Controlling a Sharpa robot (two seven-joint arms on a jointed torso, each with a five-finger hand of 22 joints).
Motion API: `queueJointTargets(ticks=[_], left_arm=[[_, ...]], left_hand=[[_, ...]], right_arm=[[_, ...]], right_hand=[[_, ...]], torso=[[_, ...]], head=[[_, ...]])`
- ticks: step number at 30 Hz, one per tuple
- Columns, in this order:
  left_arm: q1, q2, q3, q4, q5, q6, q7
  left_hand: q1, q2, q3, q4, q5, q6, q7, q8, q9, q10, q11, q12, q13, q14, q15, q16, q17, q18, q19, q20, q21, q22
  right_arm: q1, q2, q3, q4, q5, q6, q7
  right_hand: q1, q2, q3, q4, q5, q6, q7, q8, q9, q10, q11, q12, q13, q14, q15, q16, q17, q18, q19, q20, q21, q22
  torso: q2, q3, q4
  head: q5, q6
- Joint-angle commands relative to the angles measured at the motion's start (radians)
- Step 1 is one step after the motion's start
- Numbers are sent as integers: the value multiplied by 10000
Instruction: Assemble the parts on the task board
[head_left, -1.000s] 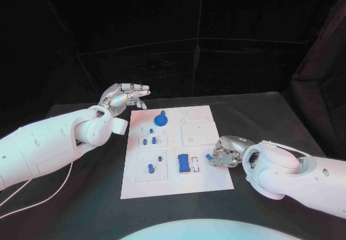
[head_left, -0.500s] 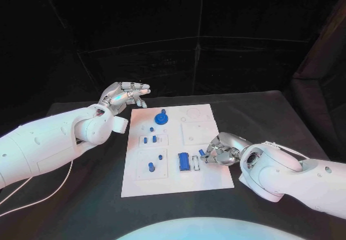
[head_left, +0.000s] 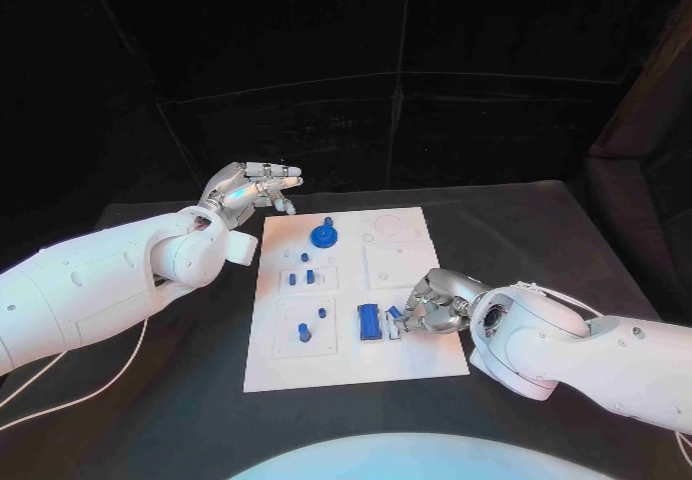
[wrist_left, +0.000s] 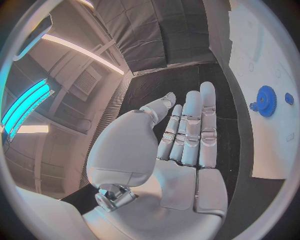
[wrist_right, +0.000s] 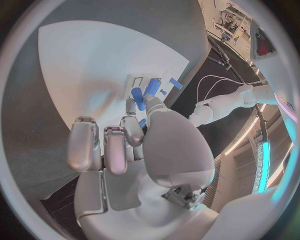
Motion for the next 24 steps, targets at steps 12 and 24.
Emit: queueJointTargets(ticks=[12,24], left_arm=[[17,15,7,2,-14,160,14],[17,18,7,1,-14,152,12]], left_hand=[[-9,43,-14,1,30,20,-6,38,4,-43,-32,58,-9,-71,20,6,-8,144,-74,1,-67,-12],[-9,43,-14,1,30,20,-6,38,4,-43,-32,58,-9,-71,20,6,-8,144,-74,1,-67,-12]], right_arm=[[13,402,4,-273,-249,639,-395],[13,491,5,-412,-515,808,-654]], right_hand=[[-176,104,-9,126,158,156,-22,-29,44,12,38,-54,-49,646,19,30,803,-125,73,-30,9,71],[-349,173,-67,267,190,320,-81,18,104,69,-7,17,20,650,-16,38,821,-127,86,-56,22,96]], torso=[[-4,3,-4],[1,5,-13]], head=[[32,-21],[39,-28]])
